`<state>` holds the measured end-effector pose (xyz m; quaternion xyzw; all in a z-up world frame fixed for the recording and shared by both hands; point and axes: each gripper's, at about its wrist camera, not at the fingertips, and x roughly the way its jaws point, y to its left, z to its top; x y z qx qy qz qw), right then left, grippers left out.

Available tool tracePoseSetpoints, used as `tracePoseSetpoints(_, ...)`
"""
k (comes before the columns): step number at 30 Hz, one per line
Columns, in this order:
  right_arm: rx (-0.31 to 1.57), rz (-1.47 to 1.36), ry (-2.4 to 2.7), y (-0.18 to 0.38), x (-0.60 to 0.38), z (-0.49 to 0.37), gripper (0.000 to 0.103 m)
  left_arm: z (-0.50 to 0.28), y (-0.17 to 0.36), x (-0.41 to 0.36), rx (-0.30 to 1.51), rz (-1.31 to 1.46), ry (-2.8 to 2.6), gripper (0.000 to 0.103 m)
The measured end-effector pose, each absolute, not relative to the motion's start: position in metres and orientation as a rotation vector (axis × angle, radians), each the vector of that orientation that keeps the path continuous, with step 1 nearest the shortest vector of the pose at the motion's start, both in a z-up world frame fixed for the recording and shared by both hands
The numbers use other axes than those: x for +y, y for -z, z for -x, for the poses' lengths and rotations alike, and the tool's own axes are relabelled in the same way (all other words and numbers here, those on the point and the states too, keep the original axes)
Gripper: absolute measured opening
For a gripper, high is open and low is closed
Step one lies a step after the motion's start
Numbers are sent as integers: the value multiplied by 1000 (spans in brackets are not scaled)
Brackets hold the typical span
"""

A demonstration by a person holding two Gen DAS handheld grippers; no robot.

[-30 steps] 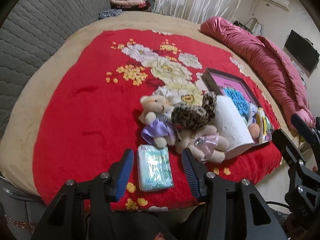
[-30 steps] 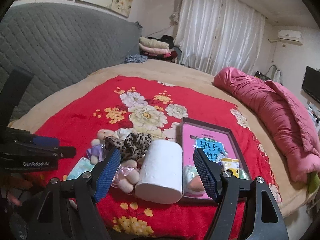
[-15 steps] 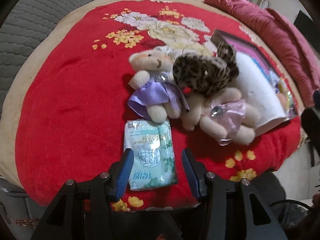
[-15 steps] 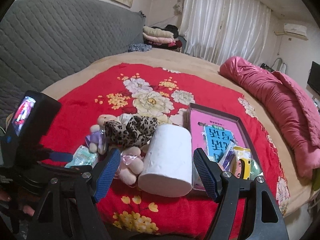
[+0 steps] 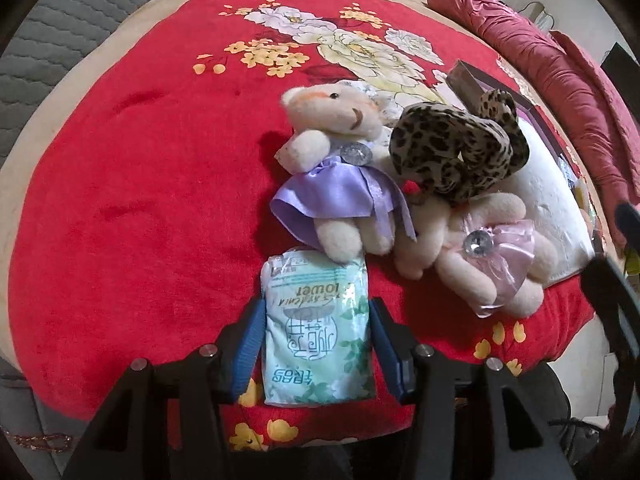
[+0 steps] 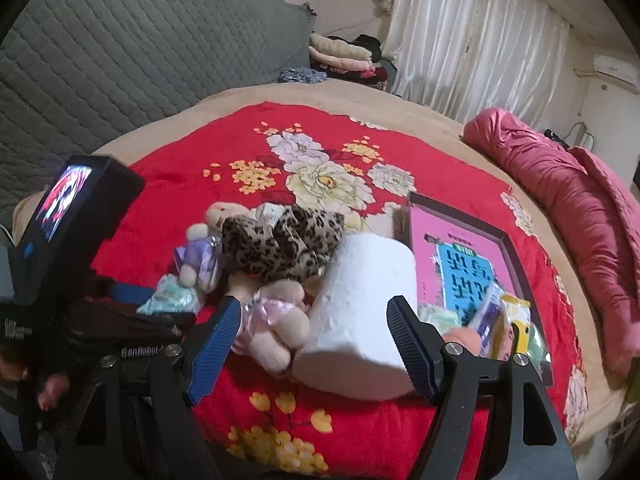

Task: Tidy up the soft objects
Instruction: 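Grasp the green floral tissue pack with the left tool while the right tool grasps the leopard scrunchie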

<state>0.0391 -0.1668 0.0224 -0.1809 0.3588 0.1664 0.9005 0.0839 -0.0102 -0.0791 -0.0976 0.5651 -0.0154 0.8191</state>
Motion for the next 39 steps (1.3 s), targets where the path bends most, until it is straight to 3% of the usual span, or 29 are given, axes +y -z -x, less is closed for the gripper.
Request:
tracePoseSetpoints(22, 763, 544, -359, 22, -106, -118, 77, -86, 89, 0, 1209, 284, 86, 52)
tracePoseSetpoints(25, 780, 508, -356, 26, -108, -123, 63, -86, 89, 0, 1211, 281, 85, 52)
tracePoseSetpoints(30, 782, 428, -390, 23, -116, -126, 31, -87, 89, 1, 1211, 285, 84, 52)
tracePoseSetpoints(35, 760, 345, -410, 12, -127, -122, 23, -87, 88, 4, 1203, 293, 84, 50)
tracePoseSetpoints(39, 742, 265, -431, 1, -137, -117, 22, -84, 84, 8, 1183, 316, 88, 46)
